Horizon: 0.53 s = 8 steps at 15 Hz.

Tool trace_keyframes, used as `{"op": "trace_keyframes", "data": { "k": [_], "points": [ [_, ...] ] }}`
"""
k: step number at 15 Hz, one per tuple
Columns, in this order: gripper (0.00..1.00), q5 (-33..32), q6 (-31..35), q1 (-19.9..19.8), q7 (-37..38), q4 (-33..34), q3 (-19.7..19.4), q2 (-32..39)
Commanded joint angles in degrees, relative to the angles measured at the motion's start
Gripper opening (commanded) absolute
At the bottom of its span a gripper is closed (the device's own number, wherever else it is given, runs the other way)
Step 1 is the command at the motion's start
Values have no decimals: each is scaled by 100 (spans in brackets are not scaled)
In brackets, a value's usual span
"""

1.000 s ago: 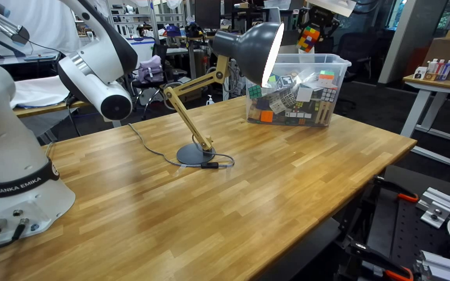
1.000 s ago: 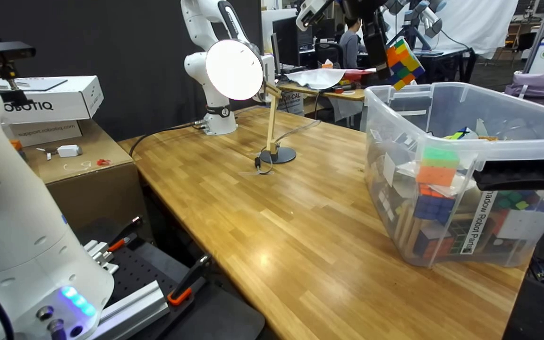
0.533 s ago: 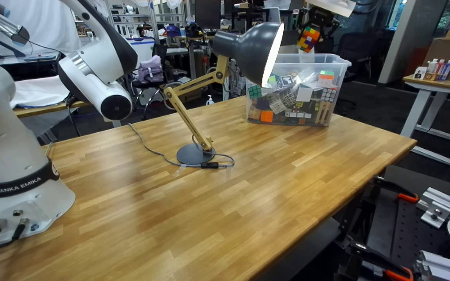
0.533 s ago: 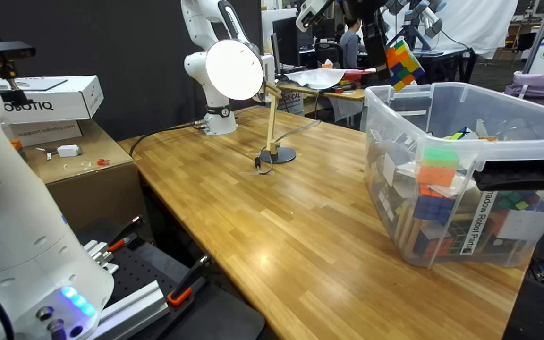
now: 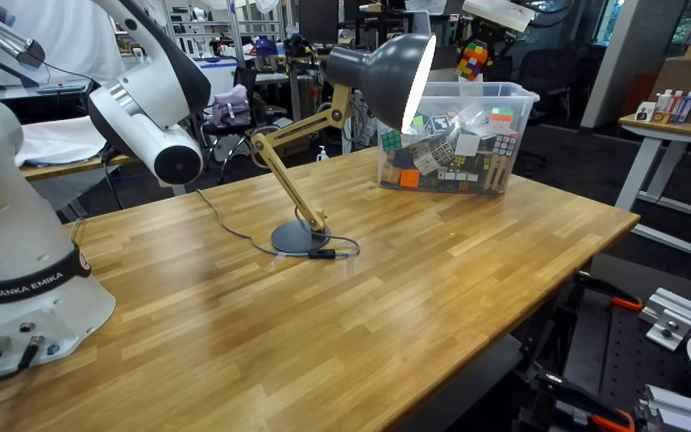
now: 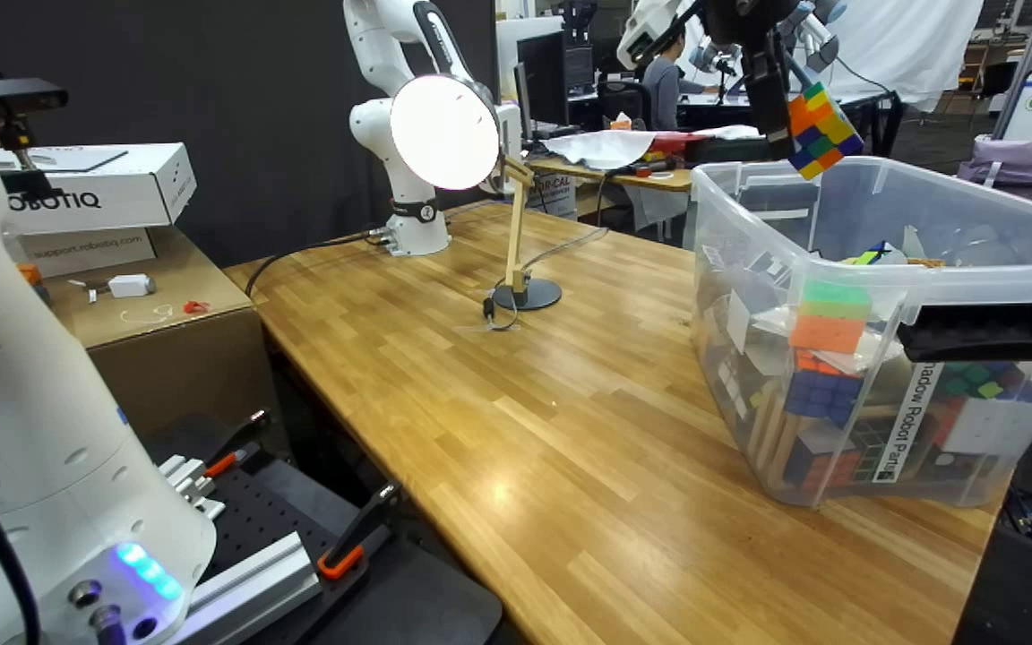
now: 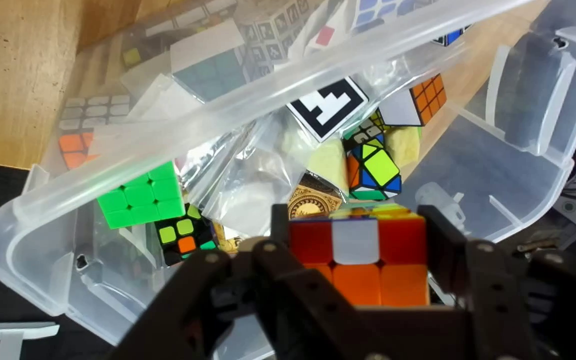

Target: Put the Rubik's cube in the storage box then switch the desk lamp off and on

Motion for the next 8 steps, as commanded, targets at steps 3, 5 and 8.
{"op": "trace_keyframes", "data": {
  "k": [3,5,8],
  "points": [
    [39,521,-446,-105,-357,906,13,735],
    [39,587,-671,-144,-514,1129,9,928],
    [39,689,-1092,-252,-737,1468,-4,1188]
  ]
}}
